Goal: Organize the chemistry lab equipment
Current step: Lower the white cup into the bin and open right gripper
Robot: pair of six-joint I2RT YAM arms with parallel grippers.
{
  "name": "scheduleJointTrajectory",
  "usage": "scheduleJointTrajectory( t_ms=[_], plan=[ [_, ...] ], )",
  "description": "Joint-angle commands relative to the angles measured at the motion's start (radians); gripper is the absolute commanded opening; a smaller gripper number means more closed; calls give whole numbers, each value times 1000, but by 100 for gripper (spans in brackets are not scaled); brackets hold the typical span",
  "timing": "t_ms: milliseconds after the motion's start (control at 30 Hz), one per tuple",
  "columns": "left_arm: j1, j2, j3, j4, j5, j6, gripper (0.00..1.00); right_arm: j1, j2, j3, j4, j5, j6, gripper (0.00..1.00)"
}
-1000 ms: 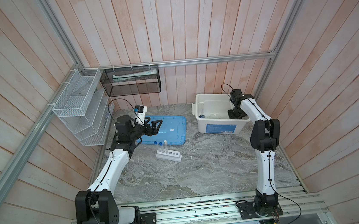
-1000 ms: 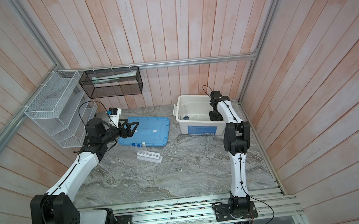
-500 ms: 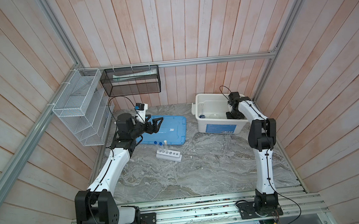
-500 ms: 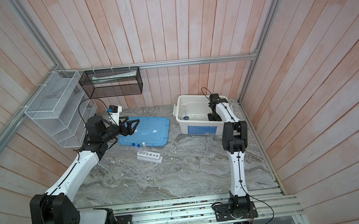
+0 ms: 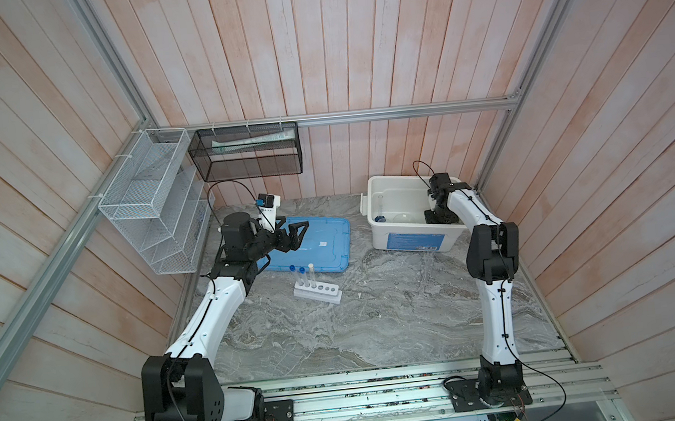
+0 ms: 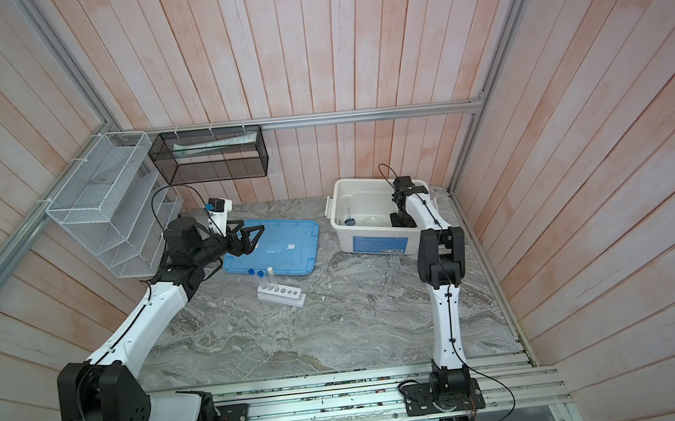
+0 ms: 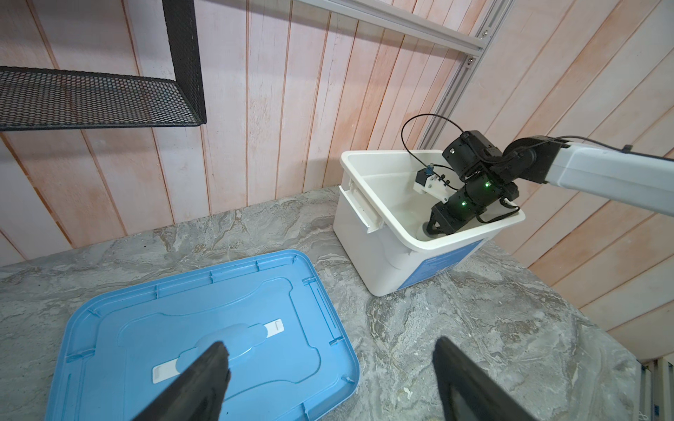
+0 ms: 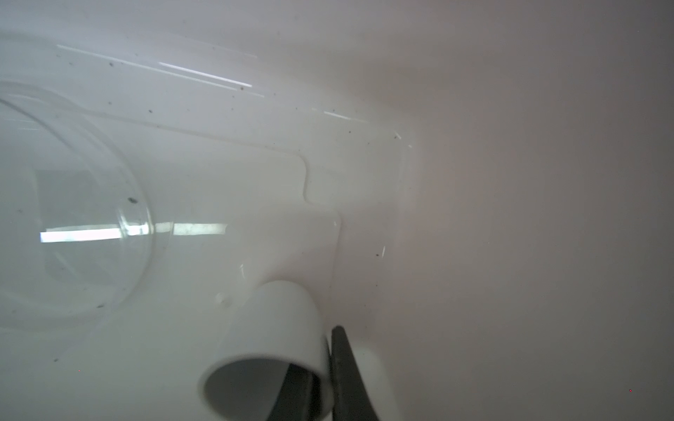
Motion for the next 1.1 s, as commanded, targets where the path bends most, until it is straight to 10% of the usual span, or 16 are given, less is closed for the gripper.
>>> scheduleJointTrajectory(
  t_ms=[0,1067],
  plan=[
    [-4,-1,22,-12,-19,20,89,-6,25,-11,27,-14,-5,5],
    [9,-101,-70,33,-30,34,89,-6,-193,94,-50,-1,-7,31]
  ],
)
